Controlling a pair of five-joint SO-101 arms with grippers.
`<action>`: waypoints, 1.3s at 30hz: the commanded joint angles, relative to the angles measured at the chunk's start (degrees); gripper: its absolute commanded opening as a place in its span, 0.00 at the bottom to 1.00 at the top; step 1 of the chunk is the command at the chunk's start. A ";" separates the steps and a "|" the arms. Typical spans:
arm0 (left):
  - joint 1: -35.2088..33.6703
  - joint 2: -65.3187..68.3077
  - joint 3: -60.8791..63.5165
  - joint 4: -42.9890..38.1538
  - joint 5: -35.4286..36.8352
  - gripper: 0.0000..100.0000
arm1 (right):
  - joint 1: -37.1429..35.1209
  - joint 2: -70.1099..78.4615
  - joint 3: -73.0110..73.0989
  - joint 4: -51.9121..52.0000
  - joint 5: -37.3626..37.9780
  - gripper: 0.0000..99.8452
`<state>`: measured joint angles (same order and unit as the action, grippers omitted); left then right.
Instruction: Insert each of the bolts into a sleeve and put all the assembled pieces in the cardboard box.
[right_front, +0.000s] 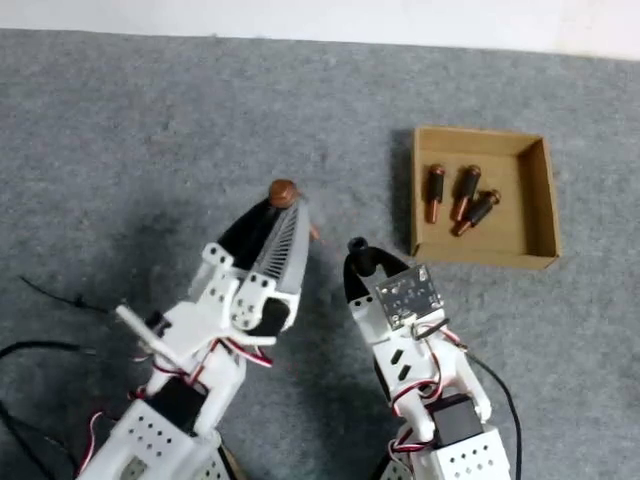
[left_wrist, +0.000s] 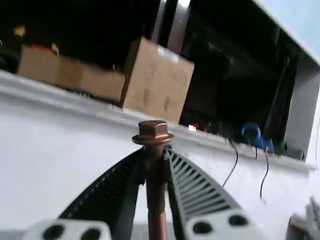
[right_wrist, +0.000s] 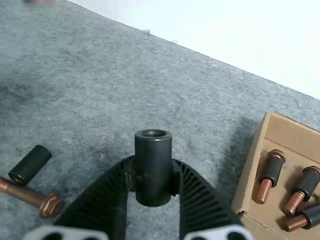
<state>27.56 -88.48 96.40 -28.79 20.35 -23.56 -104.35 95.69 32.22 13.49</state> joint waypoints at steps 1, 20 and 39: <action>0.31 -12.44 1.01 12.40 0.35 0.01 | 0.04 -0.84 5.49 -1.80 -0.18 0.01; 3.03 -13.93 0.84 21.10 1.41 0.01 | 0.13 -0.92 4.97 -1.71 -0.53 0.01; 0.75 -14.11 0.84 25.67 13.36 0.01 | -8.40 -1.01 4.53 -2.24 -0.18 0.01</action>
<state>28.97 -102.37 96.31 -3.21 33.19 -29.63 -104.35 95.69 32.22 13.49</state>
